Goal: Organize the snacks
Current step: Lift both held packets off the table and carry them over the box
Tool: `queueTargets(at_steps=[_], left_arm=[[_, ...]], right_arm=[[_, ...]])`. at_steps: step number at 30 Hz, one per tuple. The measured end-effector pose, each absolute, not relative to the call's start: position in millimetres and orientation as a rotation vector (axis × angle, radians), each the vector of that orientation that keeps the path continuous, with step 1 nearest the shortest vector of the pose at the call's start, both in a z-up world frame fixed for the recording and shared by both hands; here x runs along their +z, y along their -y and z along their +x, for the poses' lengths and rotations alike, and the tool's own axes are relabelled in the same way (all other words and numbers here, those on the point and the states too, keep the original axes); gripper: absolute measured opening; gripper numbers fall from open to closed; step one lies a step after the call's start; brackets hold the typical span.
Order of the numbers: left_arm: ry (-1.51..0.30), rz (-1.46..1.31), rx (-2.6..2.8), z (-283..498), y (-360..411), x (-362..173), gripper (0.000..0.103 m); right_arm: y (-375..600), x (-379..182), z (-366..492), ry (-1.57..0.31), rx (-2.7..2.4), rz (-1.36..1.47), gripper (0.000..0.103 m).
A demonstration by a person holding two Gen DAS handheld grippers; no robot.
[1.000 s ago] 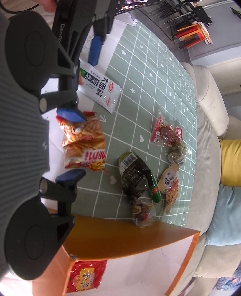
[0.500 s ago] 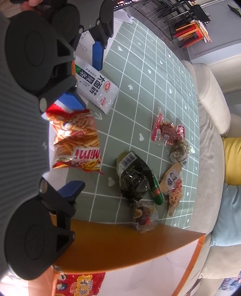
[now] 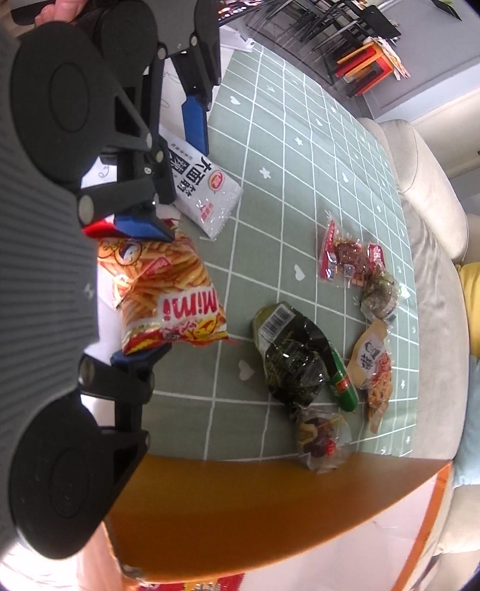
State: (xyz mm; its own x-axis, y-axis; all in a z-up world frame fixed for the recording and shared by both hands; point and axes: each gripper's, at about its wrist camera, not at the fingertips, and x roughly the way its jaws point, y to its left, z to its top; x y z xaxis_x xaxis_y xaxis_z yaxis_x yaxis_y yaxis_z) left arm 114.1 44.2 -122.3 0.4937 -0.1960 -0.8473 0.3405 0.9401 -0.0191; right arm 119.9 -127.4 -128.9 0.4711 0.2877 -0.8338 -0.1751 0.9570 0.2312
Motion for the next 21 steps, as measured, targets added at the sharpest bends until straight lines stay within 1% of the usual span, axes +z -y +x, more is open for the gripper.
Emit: queueTargets(at_steps=[11, 21], left_arm=[[-0.991, 0.083, -0.303, 112.6, -54.7, -107.8, 0.055], [-0.938, 0.021, -0.259, 109.8, -57.9, -63.0, 0.054]], right_arm=[[132.4, -116.3, 116.2, -1.007, 0.259, 0.113, 0.05], [125.9, -72.5, 104.9, -0.873, 0.265, -0.022, 0.049]])
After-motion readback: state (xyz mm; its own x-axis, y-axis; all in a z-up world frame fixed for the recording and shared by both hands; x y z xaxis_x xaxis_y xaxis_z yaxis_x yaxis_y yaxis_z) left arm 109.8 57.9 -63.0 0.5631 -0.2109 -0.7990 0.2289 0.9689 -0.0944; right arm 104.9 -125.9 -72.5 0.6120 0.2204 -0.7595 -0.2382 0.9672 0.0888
